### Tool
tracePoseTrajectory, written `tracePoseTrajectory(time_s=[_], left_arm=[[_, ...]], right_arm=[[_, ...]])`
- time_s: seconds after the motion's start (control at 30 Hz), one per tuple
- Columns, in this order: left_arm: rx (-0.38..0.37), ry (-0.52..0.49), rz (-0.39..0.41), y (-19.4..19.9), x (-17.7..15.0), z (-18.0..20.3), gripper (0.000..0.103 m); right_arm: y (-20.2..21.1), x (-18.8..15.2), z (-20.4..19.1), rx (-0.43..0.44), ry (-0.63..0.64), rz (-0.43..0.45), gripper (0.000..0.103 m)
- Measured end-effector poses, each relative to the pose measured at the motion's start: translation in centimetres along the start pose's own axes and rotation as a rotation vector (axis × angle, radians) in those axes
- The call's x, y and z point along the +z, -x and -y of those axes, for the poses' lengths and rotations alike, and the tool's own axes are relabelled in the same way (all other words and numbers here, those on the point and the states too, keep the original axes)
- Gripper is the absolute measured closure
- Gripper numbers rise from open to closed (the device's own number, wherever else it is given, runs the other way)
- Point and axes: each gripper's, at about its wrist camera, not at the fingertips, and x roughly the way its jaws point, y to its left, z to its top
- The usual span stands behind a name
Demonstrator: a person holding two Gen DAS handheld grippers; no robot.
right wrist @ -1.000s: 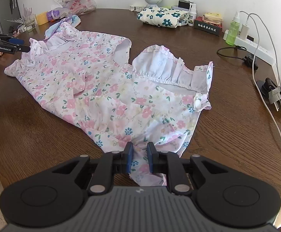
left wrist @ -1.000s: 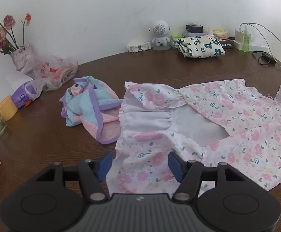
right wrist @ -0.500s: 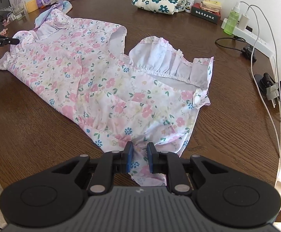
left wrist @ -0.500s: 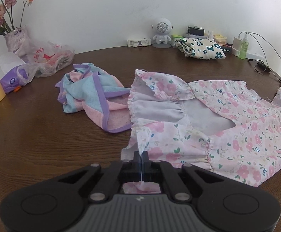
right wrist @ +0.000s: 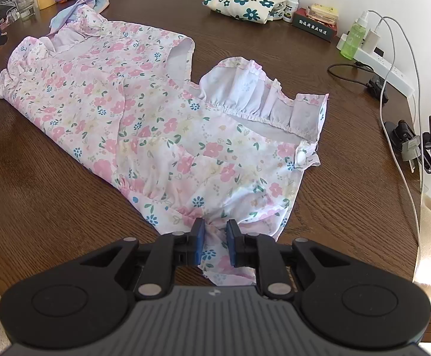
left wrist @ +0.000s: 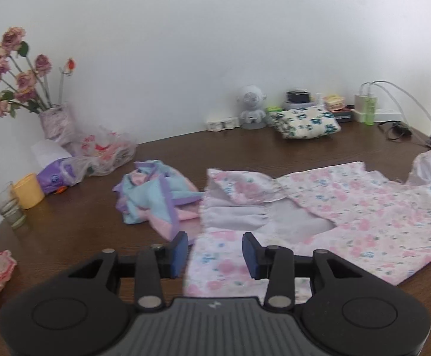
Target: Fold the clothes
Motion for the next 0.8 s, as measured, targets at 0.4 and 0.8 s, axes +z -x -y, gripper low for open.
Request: tracePoseTrajectory(time_s=[0.4, 0.8], left_arm=[[-0.171, -0.019, -0.160, -5.5, -2.6, 4.6, 0.079], [-0.080, 0.053, -0.144, -4.0, -4.4, 0.5, 0.070]], right_arm=[[0.0, -0.2, -0.2, -0.007, 0.009, 0.004, 0.087], [0.4, -0.5, 0.2, 0.003, -0.054, 0.044, 0.087]])
